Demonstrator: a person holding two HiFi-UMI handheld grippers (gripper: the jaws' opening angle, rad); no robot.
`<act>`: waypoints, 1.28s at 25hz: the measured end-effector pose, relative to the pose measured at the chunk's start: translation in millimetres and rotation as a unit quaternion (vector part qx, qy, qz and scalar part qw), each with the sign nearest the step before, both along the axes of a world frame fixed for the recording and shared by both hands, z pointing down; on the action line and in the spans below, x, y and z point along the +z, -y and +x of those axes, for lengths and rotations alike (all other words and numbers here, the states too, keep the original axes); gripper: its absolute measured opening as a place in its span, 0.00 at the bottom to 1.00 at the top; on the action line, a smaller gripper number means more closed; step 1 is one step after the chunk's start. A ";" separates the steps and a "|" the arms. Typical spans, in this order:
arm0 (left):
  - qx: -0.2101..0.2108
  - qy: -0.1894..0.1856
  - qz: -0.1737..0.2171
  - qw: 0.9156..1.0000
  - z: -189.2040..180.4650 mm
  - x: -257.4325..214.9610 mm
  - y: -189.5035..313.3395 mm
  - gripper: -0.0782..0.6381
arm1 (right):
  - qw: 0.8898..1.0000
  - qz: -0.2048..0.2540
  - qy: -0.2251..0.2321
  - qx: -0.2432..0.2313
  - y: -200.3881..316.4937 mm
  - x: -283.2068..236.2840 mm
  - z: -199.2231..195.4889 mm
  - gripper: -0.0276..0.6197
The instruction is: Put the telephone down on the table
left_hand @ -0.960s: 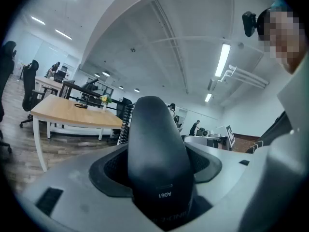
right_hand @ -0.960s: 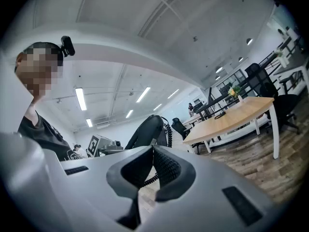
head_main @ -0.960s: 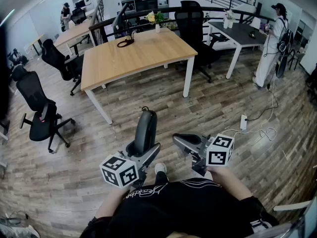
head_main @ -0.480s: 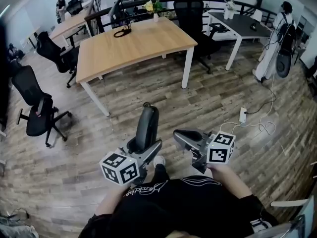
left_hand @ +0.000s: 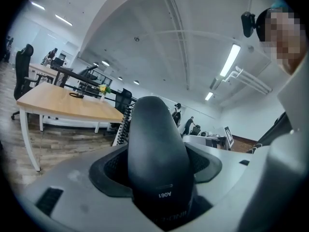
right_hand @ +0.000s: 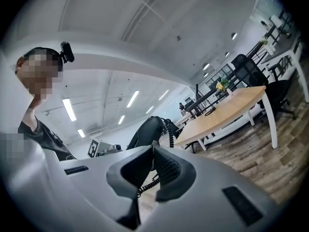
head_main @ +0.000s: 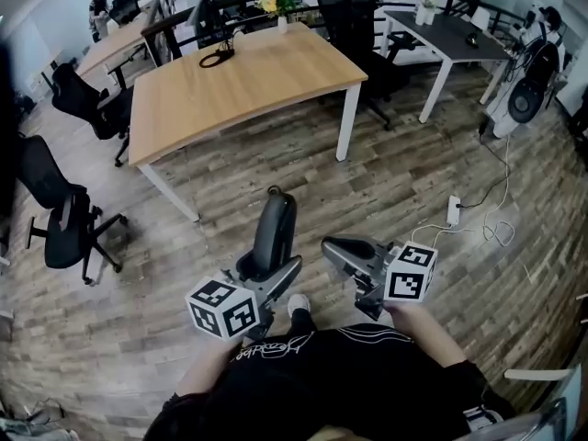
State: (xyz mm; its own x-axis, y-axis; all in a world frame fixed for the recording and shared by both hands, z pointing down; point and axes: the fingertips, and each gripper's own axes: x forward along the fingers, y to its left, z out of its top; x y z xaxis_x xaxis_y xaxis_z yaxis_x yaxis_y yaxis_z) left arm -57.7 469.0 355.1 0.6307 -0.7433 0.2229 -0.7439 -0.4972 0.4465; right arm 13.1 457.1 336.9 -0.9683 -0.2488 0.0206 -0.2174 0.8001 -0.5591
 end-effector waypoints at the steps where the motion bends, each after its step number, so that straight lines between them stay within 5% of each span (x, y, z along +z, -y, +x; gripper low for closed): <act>1: 0.004 0.000 0.000 1.000 -2.9 -0.1 12.1 0.54 | 1.000 -0.001 0.000 0.003 10.9 0.4 -3.3 0.10; 18: 0.033 -0.002 0.035 0.999 -67.5 -30.1 163.7 0.54 | 0.998 0.032 -0.030 0.036 156.5 -24.2 -65.6 0.10; 32: 0.049 0.017 0.016 0.999 -43.0 -16.7 263.9 0.54 | 0.997 0.019 -0.008 0.074 258.0 -12.3 -30.2 0.11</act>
